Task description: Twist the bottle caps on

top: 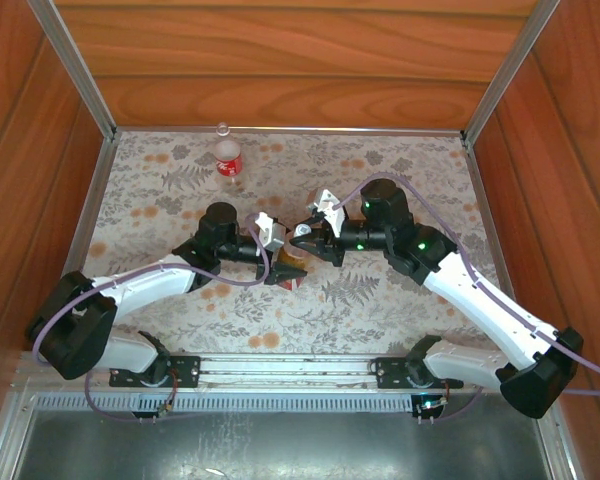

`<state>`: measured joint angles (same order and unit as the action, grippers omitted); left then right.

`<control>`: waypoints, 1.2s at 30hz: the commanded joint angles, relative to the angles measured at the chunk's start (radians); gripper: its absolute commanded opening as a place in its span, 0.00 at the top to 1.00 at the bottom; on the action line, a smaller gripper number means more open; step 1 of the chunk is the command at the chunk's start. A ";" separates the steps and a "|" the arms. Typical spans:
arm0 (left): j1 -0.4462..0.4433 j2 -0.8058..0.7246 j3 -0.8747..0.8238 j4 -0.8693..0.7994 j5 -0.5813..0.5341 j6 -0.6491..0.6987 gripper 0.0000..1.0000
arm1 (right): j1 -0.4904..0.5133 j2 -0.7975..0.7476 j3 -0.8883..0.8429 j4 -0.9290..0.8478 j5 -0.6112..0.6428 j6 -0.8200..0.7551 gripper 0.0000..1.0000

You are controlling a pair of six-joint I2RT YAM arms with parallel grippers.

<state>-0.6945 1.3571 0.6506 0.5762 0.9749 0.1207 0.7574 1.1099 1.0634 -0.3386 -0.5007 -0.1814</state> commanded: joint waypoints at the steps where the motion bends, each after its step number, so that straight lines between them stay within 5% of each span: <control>1: -0.002 -0.032 0.000 0.005 0.001 0.001 0.32 | 0.003 -0.023 -0.019 0.024 -0.049 0.023 0.86; 7: -0.003 -0.046 -0.012 0.005 -0.006 0.006 0.44 | 0.001 -0.062 -0.033 0.055 -0.048 0.048 0.56; 13: -0.002 -0.048 -0.008 0.004 0.049 -0.009 0.44 | -0.003 -0.050 -0.012 0.054 -0.070 0.039 0.47; 24: -0.002 -0.049 -0.015 0.005 0.036 -0.008 0.44 | -0.004 -0.027 -0.002 0.054 -0.101 0.032 0.81; 27: -0.005 -0.064 -0.016 0.004 -0.120 0.008 0.44 | -0.004 -0.024 -0.004 0.069 -0.010 0.077 0.84; 31: -0.029 -0.075 -0.005 0.005 -0.467 0.065 0.48 | -0.004 0.012 0.006 0.098 0.326 0.244 0.90; 36: -0.115 -0.035 0.043 0.007 -0.806 0.174 0.47 | 0.008 0.055 -0.010 0.132 0.536 0.510 0.92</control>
<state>-0.7597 1.3094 0.6437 0.5537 0.4629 0.1955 0.7643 1.1389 1.0546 -0.2222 -0.2058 0.1104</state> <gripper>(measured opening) 0.558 0.338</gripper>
